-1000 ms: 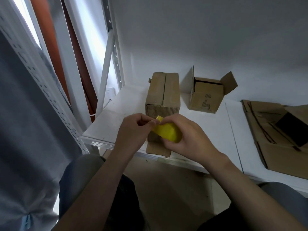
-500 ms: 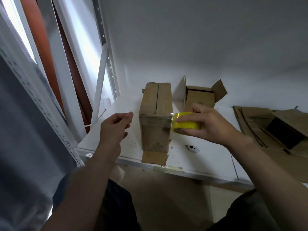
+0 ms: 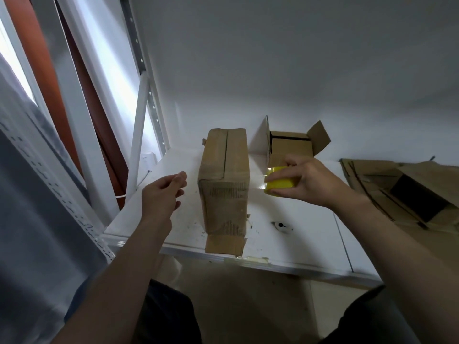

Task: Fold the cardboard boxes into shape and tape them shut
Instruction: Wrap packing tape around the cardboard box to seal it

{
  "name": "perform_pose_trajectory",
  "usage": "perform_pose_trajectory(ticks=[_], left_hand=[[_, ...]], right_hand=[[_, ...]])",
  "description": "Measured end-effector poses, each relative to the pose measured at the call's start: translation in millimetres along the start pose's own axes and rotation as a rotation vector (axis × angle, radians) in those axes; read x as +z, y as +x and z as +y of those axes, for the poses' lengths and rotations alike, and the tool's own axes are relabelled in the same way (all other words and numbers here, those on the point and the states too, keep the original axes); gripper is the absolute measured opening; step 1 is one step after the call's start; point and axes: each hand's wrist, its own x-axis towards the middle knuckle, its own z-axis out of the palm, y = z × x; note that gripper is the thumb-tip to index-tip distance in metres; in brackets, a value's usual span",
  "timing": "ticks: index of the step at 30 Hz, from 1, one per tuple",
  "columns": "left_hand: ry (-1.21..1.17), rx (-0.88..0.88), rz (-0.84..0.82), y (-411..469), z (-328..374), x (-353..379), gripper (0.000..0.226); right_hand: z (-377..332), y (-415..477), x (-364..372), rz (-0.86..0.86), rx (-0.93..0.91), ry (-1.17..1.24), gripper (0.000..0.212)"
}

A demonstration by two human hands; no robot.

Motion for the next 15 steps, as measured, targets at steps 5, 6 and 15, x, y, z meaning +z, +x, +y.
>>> perform_pose_trajectory(ticks=[5, 6, 15], left_hand=[[0.027, -0.087, -0.047, 10.2, -12.7, 10.7, 0.025], [0.045, -0.084, -0.060, 11.1, -14.6, 15.6, 0.017], [0.365, 0.245, -0.038, 20.3, -27.0, 46.4, 0.020]], right_hand=[[10.5, 11.9, 23.8, -0.052, 0.043, 0.022, 0.030], [11.9, 12.9, 29.0, -0.066, 0.050, 0.028, 0.030], [22.5, 25.7, 60.4, -0.019, 0.048, 0.080, 0.029]])
